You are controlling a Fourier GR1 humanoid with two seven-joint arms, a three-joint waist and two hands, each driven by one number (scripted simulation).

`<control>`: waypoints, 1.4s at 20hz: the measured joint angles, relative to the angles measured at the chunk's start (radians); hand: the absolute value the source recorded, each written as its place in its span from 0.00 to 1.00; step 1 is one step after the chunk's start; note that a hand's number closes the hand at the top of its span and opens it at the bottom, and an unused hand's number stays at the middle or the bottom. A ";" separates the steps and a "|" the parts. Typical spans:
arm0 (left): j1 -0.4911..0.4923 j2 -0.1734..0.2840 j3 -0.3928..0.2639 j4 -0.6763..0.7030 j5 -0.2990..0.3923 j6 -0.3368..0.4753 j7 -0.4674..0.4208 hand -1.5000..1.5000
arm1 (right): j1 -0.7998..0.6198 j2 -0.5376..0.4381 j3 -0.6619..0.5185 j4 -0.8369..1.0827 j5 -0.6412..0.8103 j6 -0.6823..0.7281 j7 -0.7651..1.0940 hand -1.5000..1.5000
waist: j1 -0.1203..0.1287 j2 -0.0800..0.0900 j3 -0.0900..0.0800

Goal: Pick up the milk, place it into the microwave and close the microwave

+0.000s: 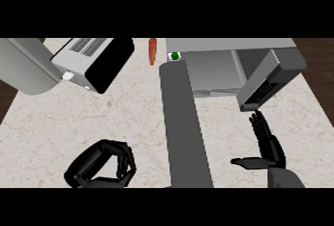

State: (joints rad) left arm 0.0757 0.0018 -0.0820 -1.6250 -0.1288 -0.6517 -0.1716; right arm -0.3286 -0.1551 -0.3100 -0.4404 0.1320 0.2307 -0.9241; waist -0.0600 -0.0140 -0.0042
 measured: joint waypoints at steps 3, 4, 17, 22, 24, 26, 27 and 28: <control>-0.045 0.001 -0.038 0.053 -0.064 0.034 -0.035 1.00 | 0.114 -0.011 0.010 -0.100 -0.021 0.015 0.000 0.00 | 0.001 0.001 0.000; -0.054 0.000 -0.056 0.071 -0.082 0.046 -0.048 1.00 | 0.148 -0.015 0.012 -0.144 -0.033 0.022 0.008 0.00 | 0.003 0.002 0.000; -0.218 0.002 -0.361 0.349 -0.097 0.341 -0.181 1.00 | 0.562 -0.095 0.053 -0.720 -0.231 0.187 0.134 0.00 | 0.008 0.011 0.000; -0.284 0.004 -0.525 0.426 -0.004 0.446 -0.138 1.00 | 0.634 -0.105 0.094 -0.896 -0.324 0.246 0.209 0.00 | 0.001 0.013 0.001; -0.308 0.005 -0.594 0.441 0.040 0.519 -0.120 1.00 | 0.663 -0.109 0.114 -0.972 -0.356 0.264 0.240 0.00 | -0.007 0.014 0.000; -0.339 0.008 -0.657 0.453 0.086 0.596 -0.101 1.00 | 0.680 -0.115 0.132 -1.035 -0.392 0.283 0.275 0.00 | -0.015 0.016 0.000; -0.354 0.011 -0.689 0.455 0.104 0.639 -0.088 1.00 | 0.685 -0.124 0.138 -1.064 -0.410 0.294 0.292 0.00 | -0.017 0.016 0.000; -0.374 0.014 -0.713 0.460 0.124 0.676 -0.074 1.00 | 0.690 -0.133 0.143 -1.094 -0.430 0.304 0.313 0.00 | -0.023 0.018 0.000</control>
State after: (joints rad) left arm -0.2987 0.0157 -0.7945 -1.1649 -0.0044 0.0242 -0.2452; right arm 0.3610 -0.2884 -0.1672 -1.5346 -0.2976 0.5343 -0.6107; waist -0.0828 0.0035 -0.0041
